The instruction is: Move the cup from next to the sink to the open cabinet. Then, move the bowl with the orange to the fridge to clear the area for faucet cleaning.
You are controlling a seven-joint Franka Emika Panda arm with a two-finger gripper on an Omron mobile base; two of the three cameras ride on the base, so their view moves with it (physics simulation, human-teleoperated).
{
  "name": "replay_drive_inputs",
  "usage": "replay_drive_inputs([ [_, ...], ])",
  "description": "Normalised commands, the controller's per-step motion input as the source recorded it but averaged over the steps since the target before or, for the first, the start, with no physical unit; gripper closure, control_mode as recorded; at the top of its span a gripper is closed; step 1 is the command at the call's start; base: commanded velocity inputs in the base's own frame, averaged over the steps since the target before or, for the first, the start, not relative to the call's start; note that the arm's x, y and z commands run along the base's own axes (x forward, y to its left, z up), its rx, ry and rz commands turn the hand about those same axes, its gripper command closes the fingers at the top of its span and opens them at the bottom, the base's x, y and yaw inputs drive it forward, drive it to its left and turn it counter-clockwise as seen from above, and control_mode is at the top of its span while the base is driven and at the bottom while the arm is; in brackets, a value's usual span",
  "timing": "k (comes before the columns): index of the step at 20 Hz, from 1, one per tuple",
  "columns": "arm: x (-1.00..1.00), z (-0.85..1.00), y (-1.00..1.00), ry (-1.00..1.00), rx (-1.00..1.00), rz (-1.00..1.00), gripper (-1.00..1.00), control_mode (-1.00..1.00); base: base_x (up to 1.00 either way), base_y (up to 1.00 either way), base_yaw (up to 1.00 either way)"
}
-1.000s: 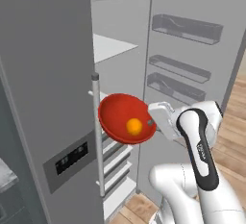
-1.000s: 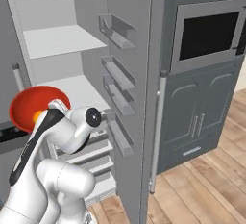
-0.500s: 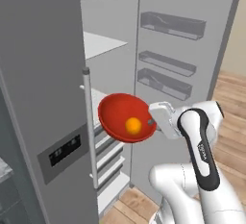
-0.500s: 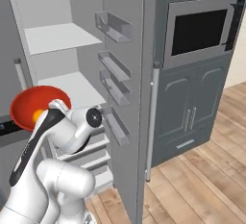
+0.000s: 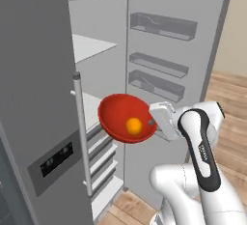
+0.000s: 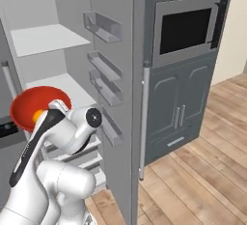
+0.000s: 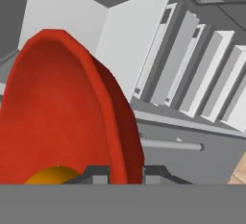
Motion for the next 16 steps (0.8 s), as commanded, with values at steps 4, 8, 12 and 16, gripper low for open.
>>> replay_drive_inputs([
  [4, 0.00, 0.00, 0.00, 0.00, 0.00, 0.00, 1.00, 1.00, 0.86, 0.27, -0.17],
  [8, 0.00, 0.00, 0.00, 0.00, 0.00, 0.00, 1.00, 1.00, 0.72, 0.32, -0.19],
  [12, 0.03, 0.46, 0.01, 0.00, 0.00, -0.21, 1.00, -1.00, 0.12, 0.10, -0.05],
  [16, 0.00, 0.86, 0.00, 0.00, 0.01, -0.35, 1.00, -1.00, 0.00, 0.00, 0.00],
])
